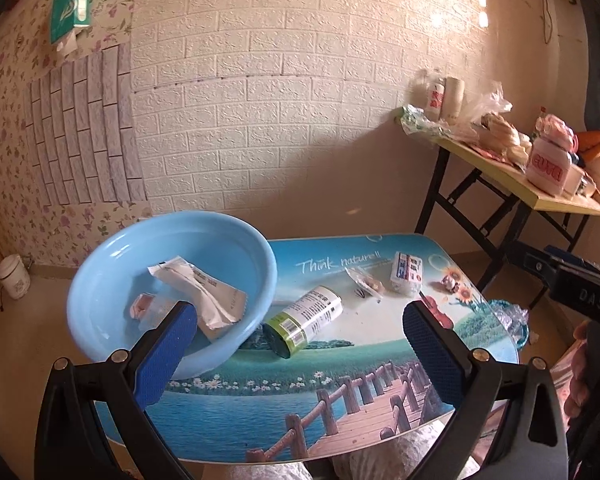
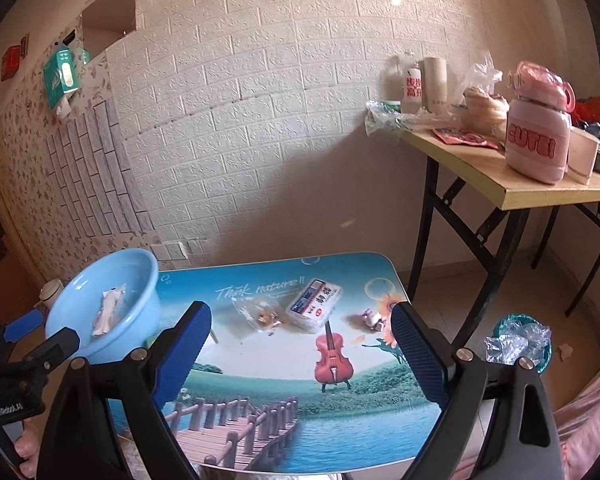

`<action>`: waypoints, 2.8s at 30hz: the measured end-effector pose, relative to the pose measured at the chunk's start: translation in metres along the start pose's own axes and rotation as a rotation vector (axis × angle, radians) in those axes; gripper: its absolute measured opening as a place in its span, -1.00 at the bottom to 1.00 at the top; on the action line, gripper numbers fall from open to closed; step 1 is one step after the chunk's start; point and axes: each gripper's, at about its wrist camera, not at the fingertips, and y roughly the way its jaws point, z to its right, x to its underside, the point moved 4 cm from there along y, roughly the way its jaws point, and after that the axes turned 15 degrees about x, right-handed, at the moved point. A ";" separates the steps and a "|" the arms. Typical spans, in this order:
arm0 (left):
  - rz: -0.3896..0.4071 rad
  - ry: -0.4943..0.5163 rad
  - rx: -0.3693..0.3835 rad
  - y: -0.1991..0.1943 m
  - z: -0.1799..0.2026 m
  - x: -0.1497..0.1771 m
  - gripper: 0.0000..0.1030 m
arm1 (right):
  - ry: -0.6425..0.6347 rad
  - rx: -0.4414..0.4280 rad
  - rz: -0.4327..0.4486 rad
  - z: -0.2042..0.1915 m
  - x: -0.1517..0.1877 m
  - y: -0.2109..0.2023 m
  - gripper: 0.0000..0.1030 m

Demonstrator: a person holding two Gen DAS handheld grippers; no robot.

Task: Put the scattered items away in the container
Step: 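Withdraw both grippers from the basin back over the table, then lower the left gripper onto the green-and-white can while the right gripper approaches the floss-stick box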

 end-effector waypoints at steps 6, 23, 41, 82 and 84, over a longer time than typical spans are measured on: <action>-0.031 0.077 0.052 0.022 0.018 0.018 1.00 | 0.000 0.027 -0.024 0.013 0.010 0.021 0.80; -0.106 0.154 0.077 0.084 0.034 0.062 1.00 | -0.019 0.028 -0.107 0.025 0.030 0.077 0.80; -0.055 -0.068 -0.102 0.124 0.014 0.065 1.00 | -0.064 0.010 -0.128 0.021 0.035 0.115 0.80; -0.116 -0.464 -0.536 0.186 -0.033 0.034 1.00 | -0.835 -0.398 -0.110 -0.043 0.030 0.218 0.80; -0.127 -0.469 -0.541 0.189 -0.036 0.034 1.00 | -0.851 -0.408 -0.116 -0.047 0.033 0.223 0.80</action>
